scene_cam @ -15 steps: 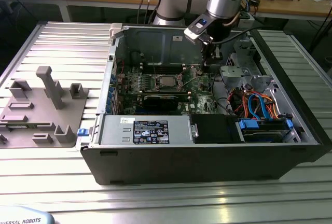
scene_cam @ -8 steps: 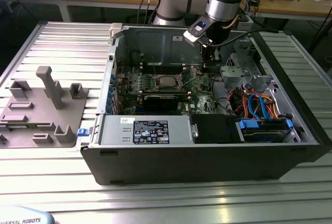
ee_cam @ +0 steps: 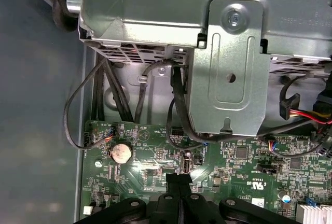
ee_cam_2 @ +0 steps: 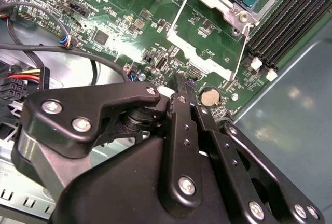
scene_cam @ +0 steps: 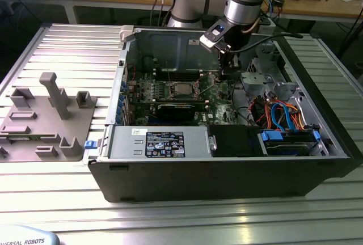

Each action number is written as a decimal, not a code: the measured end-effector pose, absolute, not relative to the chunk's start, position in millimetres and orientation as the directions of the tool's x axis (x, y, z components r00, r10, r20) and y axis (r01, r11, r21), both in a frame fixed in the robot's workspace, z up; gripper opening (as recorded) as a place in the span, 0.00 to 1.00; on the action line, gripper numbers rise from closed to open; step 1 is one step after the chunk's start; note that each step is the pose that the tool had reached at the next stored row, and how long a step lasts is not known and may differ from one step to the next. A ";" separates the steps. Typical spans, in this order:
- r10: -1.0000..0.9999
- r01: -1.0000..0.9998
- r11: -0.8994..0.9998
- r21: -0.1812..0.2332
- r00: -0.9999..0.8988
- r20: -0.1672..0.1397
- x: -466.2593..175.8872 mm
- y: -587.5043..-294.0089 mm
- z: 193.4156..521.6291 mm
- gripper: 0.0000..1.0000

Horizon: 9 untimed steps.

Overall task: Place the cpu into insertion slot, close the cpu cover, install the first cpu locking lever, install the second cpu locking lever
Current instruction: 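Close the cpu cover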

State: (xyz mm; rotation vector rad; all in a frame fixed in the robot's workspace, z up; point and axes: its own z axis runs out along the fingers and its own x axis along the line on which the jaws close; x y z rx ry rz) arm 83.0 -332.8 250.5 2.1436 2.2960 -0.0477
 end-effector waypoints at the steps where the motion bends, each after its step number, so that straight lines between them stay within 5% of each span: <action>1: 0.997 0.997 0.068 -0.022 -0.069 -0.019 82.7 -332.9 250.0 0.11; 9: 0.998 0.997 0.069 -0.021 -0.069 -0.008 75.5 -332.8 248.1 0.11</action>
